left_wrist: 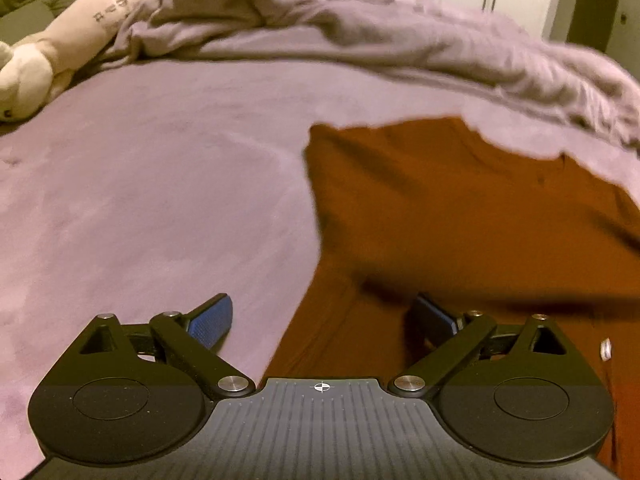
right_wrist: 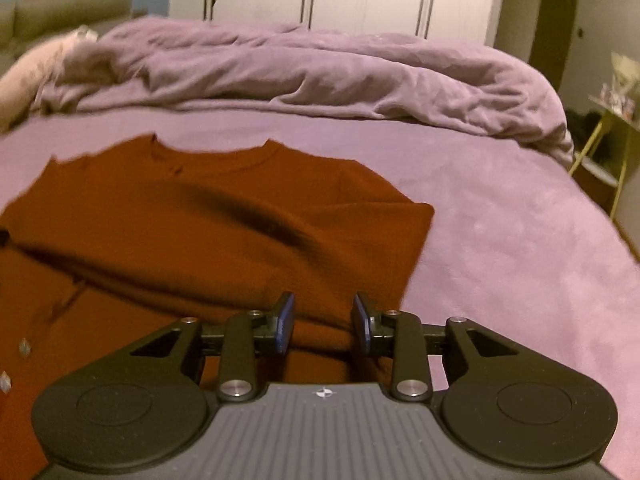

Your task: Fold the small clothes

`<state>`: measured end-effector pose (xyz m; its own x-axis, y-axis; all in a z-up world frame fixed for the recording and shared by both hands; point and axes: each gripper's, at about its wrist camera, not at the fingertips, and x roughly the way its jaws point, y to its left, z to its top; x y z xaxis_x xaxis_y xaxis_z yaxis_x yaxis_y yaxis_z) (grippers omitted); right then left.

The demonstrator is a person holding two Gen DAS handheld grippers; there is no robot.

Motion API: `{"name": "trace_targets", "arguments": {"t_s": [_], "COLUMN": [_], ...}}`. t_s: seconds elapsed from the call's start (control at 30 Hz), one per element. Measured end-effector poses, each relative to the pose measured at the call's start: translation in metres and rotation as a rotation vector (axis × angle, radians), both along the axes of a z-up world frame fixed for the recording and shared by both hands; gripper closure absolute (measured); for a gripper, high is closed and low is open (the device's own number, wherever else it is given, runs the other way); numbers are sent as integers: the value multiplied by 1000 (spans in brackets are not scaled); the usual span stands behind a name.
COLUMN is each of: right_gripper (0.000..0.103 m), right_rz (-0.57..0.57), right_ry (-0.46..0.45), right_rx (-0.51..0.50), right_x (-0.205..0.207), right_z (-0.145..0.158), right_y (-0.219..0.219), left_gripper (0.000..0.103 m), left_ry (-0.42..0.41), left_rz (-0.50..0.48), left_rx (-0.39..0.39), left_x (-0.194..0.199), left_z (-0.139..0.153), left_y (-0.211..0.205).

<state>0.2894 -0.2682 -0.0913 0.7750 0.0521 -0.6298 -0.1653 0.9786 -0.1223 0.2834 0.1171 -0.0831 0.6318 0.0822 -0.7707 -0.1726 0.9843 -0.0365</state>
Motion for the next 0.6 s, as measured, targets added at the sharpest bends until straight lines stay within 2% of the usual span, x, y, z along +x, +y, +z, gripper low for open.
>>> {"name": "trace_targets", "arguments": {"t_s": [0.07,0.2,0.3,0.37,0.47,0.53,0.6], "right_gripper": [70,67,67,66,66,66,67], "right_rz": [-49,-77,-111,-124,-120,-129,-140], "right_ry": [66,125,140,169,222,235,257], "right_rx": [-20,99,97,138,136,131,191], "right_x": [-13,-85,-148,-183,-213,-221,-222], "right_z": [3,7,4,2,-5,-10,-11], "right_y": [-3,-25,-31,-36,-36,-36,-42], "left_gripper": [3,3,3,3,4,15,24], "left_ry": [26,49,70,105,122,141,138], "left_rz": [-26,-93,-79,-68,-54,-63,-82], "left_rx": [23,6,11,8,-33,-78,-105], "left_x": [-25,-90,-137,-159,-183,-191,-195], "left_z": [2,6,3,1,-2,-2,1], "left_y": [2,6,9,12,19,22,22]}}
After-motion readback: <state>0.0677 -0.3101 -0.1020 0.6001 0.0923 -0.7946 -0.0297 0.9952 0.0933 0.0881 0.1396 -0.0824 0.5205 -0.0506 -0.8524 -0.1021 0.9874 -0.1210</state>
